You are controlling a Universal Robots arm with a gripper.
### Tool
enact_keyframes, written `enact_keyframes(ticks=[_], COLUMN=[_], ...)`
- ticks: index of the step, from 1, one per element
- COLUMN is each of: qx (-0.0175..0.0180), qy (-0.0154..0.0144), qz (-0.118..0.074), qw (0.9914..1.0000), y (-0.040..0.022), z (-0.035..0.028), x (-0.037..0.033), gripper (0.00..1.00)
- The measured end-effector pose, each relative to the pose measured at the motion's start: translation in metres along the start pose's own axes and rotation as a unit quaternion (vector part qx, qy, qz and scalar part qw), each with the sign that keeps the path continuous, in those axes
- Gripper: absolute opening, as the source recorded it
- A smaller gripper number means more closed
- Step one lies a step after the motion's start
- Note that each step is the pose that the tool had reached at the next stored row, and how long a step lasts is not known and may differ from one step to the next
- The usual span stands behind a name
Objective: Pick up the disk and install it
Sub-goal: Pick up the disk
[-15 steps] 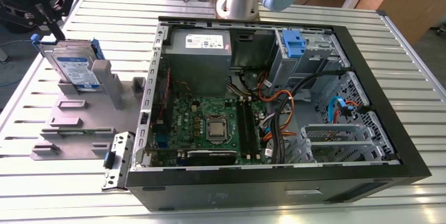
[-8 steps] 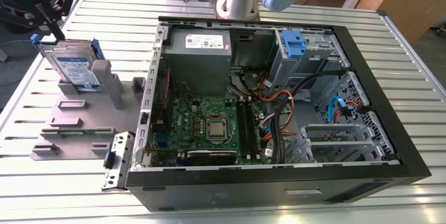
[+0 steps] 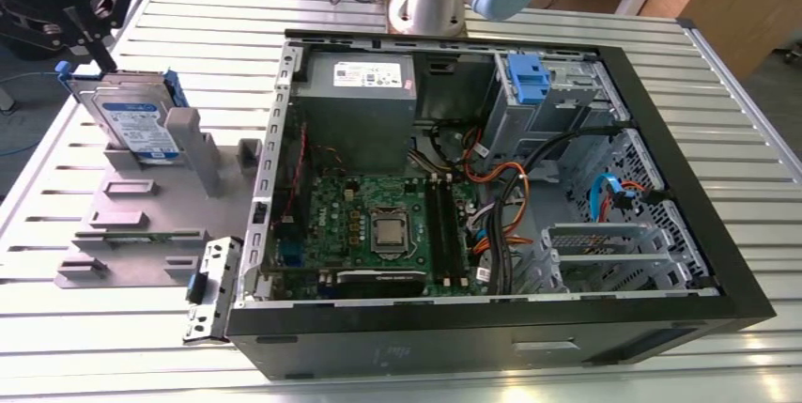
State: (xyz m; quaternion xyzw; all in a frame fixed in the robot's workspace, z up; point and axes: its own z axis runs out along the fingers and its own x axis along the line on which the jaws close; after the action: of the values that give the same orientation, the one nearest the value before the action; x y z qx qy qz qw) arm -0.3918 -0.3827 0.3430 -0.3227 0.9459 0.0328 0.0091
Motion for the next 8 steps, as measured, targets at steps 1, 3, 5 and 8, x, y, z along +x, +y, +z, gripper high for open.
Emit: enact_keyframes(ticks=[1,3,5,8], qx=[-0.0001,-0.0005,-0.0009,-0.0016], qy=[0.0002,0.0007,0.0013,0.0024], qz=[-0.004,-0.012,-0.023,-0.042], qw=[0.99999,0.99993,0.99974,0.99909], y=[0.0000,0.0000,0.0000,0.0000], z=[0.0000,0.0000,0.0000,0.0000], x=[0.0000,0.0000,0.0000,0.0000], gripper=[0.11,0.11,0.11,0.11])
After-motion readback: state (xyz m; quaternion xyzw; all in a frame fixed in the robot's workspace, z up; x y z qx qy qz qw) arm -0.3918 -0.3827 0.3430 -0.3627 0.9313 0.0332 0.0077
